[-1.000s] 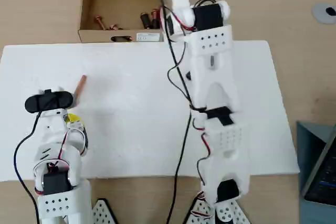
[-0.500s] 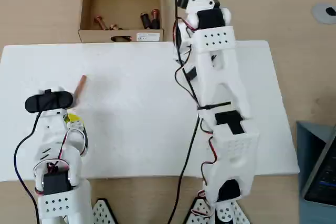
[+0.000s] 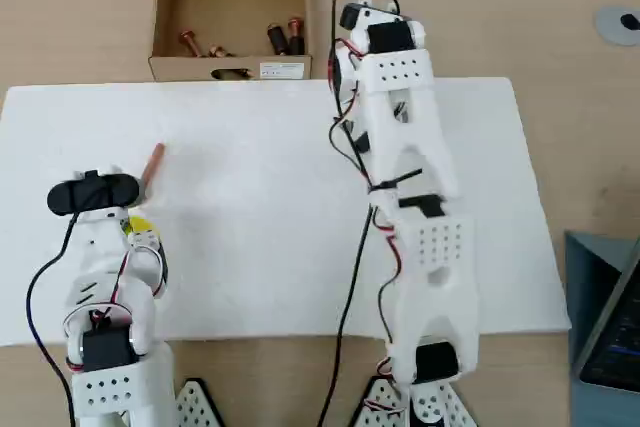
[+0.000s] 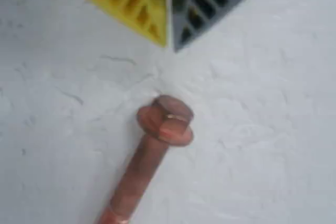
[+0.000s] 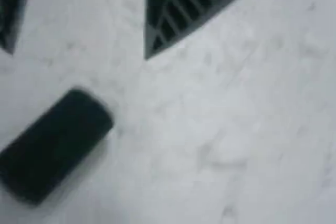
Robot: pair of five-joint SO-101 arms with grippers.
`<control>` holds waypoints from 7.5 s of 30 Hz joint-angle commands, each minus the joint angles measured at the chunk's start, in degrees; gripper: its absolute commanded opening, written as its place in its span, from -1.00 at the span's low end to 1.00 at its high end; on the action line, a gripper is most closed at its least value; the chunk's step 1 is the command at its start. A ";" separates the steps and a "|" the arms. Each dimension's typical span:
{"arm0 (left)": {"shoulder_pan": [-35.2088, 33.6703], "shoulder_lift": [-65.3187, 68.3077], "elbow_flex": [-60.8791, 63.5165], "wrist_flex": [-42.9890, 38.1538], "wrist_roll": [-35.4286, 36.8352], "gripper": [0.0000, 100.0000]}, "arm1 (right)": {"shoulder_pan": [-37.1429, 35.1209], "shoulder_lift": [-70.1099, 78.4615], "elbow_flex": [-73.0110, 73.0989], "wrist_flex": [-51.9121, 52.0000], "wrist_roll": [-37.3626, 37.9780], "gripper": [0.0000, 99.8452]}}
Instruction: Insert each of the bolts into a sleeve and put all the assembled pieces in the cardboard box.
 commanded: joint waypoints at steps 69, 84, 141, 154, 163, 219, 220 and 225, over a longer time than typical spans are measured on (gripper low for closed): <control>-0.35 -0.31 -14.07 11.16 -0.09 -0.99 | 6.11 -70.02 56.57 -6.15 4.48 -0.98; -0.35 18.77 -32.70 15.12 -0.18 -0.99 | 6.20 -91.30 83.65 -13.98 4.04 -0.98; -0.97 137.71 -119.21 39.47 -24.09 -0.76 | 13.05 -121.45 107.38 -16.62 4.48 -0.98; -2.99 141.32 -121.05 41.67 -14.15 -0.99 | 13.05 -121.71 107.38 -16.62 4.48 -0.98; -2.55 134.46 -126.33 42.81 4.31 -0.99 | 12.97 -121.80 107.38 -16.53 4.48 -0.98; -4.22 123.74 -122.73 48.18 76.57 -0.37 | 12.97 -121.80 107.21 -16.62 4.48 -0.98; -4.31 123.74 -122.37 48.18 74.11 -0.37 | 12.97 -121.80 107.21 -16.53 4.48 -0.98; -4.31 120.13 -121.32 48.26 56.09 -0.37 | 12.97 -121.80 107.12 -16.44 4.48 -0.98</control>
